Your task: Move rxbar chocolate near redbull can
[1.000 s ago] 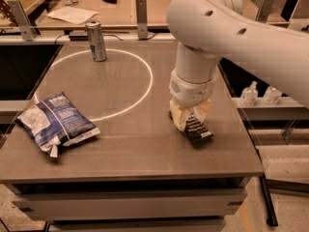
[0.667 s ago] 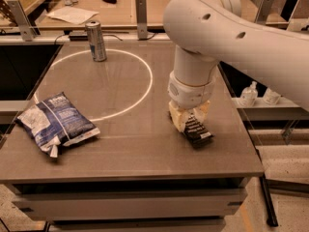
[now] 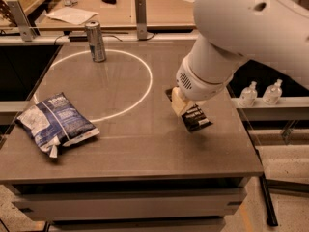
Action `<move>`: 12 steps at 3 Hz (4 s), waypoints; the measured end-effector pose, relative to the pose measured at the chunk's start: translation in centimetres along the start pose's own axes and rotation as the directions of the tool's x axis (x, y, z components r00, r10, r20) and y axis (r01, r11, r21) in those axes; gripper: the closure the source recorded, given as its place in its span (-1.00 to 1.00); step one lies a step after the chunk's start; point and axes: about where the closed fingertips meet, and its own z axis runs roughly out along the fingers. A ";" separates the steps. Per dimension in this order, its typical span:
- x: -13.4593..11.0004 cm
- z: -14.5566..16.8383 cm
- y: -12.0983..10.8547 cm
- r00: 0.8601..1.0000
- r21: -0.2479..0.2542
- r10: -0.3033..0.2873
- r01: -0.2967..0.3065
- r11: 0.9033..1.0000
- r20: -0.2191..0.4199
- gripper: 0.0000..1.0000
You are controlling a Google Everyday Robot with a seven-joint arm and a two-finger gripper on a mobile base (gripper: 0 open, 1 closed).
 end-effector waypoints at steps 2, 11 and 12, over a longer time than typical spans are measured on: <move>-8.1 -3.6 -1.8 0.938 -0.221 -0.022 0.104 0.970 0.345 1.00; -31.3 1.9 -0.6 0.695 -0.329 0.104 0.199 0.923 0.711 1.00; -31.7 3.6 0.1 0.718 -0.323 0.112 0.165 0.932 0.687 1.00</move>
Offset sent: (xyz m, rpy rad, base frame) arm 0.0992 0.0404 0.1120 0.6536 -0.2483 0.3709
